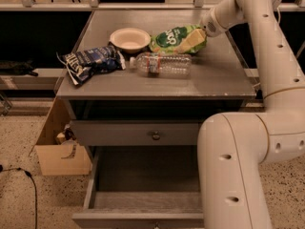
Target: Place green rice chip bag into middle drawer
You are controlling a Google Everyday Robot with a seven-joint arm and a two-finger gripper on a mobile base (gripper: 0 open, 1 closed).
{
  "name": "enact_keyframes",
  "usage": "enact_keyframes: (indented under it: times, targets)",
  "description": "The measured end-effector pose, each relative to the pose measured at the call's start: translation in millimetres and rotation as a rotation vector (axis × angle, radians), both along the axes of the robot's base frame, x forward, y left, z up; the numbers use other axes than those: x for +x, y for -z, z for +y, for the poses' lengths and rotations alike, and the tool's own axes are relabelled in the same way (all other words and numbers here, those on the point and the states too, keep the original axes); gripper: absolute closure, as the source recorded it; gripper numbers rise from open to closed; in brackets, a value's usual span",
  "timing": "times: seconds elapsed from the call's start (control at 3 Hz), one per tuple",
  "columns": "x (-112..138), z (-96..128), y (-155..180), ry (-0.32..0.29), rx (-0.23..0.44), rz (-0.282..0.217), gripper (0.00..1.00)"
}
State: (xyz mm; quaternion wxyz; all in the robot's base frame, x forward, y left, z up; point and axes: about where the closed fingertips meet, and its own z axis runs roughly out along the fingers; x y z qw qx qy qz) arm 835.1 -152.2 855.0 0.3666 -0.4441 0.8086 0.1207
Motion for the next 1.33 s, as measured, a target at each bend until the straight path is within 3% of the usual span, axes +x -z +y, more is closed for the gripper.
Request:
enact_keyframes:
  times: [0.33,0.67,1.0,1.33]
  targets:
    - [0.0,0.0,0.0,0.000,0.000,0.000,0.37]
    - [0.0,0.1,0.1,0.000,0.000,0.000,0.68]
    - [0.0,0.1,0.1,0.000,0.000,0.000,0.93]
    - [0.0,2.5,5.1,-0.005,-0.005,0.011,1.00]
